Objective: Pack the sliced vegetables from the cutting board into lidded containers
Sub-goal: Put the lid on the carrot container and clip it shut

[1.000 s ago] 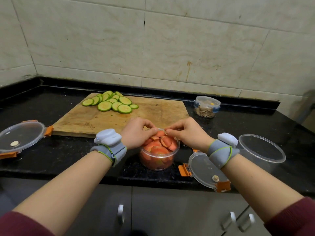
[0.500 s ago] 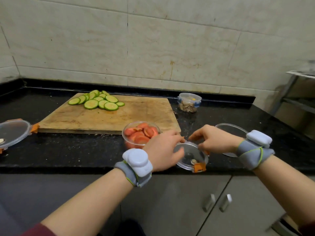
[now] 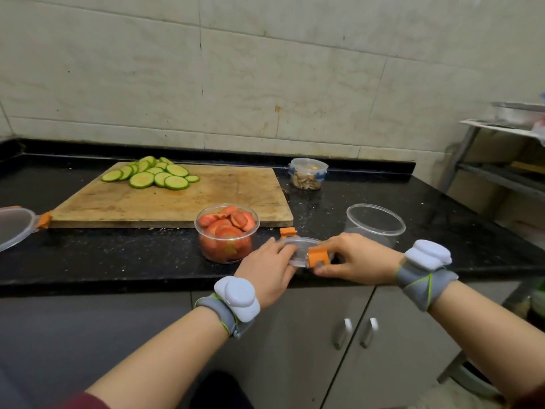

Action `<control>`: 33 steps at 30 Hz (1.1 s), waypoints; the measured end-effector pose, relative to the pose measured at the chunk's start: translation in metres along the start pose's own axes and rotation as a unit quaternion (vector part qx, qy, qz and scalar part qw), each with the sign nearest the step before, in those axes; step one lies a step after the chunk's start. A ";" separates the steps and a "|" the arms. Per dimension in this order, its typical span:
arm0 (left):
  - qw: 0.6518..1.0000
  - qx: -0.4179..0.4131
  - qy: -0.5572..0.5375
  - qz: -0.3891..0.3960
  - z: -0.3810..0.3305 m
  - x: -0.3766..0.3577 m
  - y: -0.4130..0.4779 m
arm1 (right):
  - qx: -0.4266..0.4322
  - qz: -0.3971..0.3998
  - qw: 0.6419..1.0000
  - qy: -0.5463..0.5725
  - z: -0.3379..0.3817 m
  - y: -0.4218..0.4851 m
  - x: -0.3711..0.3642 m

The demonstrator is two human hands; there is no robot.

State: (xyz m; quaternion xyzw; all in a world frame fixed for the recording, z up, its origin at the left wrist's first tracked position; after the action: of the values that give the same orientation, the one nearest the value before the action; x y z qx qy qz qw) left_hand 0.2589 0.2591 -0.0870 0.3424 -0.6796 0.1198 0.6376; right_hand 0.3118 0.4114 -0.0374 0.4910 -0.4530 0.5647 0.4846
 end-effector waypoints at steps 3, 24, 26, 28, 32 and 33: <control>0.998 -0.015 -0.023 -0.065 -0.003 0.023 0.002 | -0.003 -0.036 0.994 0.099 -0.003 0.002 0.021; 0.872 0.256 -0.379 -0.177 0.091 0.100 -0.007 | -0.148 -0.258 0.876 0.380 0.062 0.104 0.027; 0.896 0.275 -0.313 -0.151 0.101 0.105 -0.004 | -0.165 -0.217 0.907 0.320 0.066 0.112 0.029; 0.909 0.293 -0.261 -0.139 0.109 0.110 -0.002 | -0.174 -0.179 0.925 0.285 0.069 0.121 0.029; 0.914 0.317 -0.234 -0.101 0.118 0.106 -0.005 | -0.199 -0.137 0.943 0.228 0.076 0.134 0.026; 0.915 0.319 -0.230 -0.094 0.121 0.104 -0.007 | -0.204 -0.128 0.946 0.218 0.078 0.136 0.024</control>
State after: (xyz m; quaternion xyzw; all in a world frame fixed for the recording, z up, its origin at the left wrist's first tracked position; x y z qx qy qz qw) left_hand 0.1736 0.1489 -0.0093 0.6080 -0.6978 0.1880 0.3287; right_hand 0.1848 0.3208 -0.0099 0.3004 -0.3745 0.4867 0.7298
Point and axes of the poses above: each hand's wrist, its own y-axis towards the middle knuckle, its own x-axis out of the back of the hand, z = x × y, the point moved 4 cm from there along y, towards the middle knuckle, and after that the axes turned 3 degrees about -x, right-handed, at the moved point
